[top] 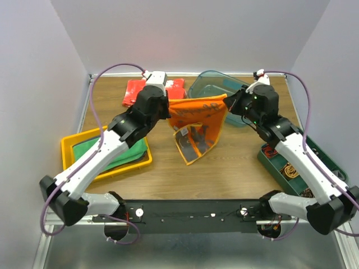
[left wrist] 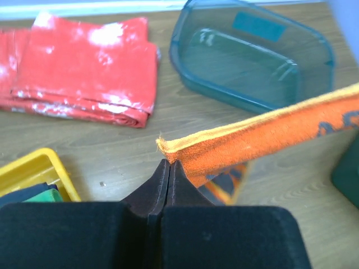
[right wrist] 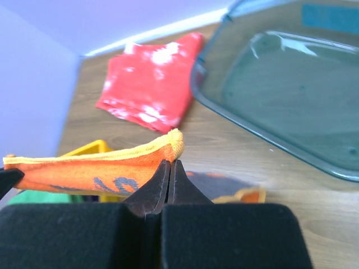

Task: Fold and stack the towels
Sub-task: Flatten out the towel at the center of the board, then fold the towel at the center of the board.

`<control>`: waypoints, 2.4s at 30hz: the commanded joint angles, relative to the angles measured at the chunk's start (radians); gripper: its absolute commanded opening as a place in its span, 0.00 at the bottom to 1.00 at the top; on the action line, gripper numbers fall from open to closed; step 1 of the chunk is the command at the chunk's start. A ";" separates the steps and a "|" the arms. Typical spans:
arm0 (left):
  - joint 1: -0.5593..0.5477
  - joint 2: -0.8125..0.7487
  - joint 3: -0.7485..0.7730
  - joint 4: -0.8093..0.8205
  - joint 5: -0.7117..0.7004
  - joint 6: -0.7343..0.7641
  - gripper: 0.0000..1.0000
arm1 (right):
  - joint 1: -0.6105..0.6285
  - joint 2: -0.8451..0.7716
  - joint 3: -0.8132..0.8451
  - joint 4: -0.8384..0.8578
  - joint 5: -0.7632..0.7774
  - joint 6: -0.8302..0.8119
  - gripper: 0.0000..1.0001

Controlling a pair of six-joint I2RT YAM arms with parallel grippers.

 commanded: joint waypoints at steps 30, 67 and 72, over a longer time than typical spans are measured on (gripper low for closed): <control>0.180 -0.034 0.375 -0.313 0.375 -0.057 0.00 | -0.004 0.022 0.335 -0.245 -0.192 -0.007 0.01; 0.105 0.060 -0.613 0.338 0.365 -0.226 0.00 | -0.032 0.156 -0.551 0.361 -0.241 0.202 0.01; 0.051 0.062 -0.684 0.381 0.325 -0.264 0.00 | -0.033 0.170 -0.613 0.392 -0.255 0.199 0.01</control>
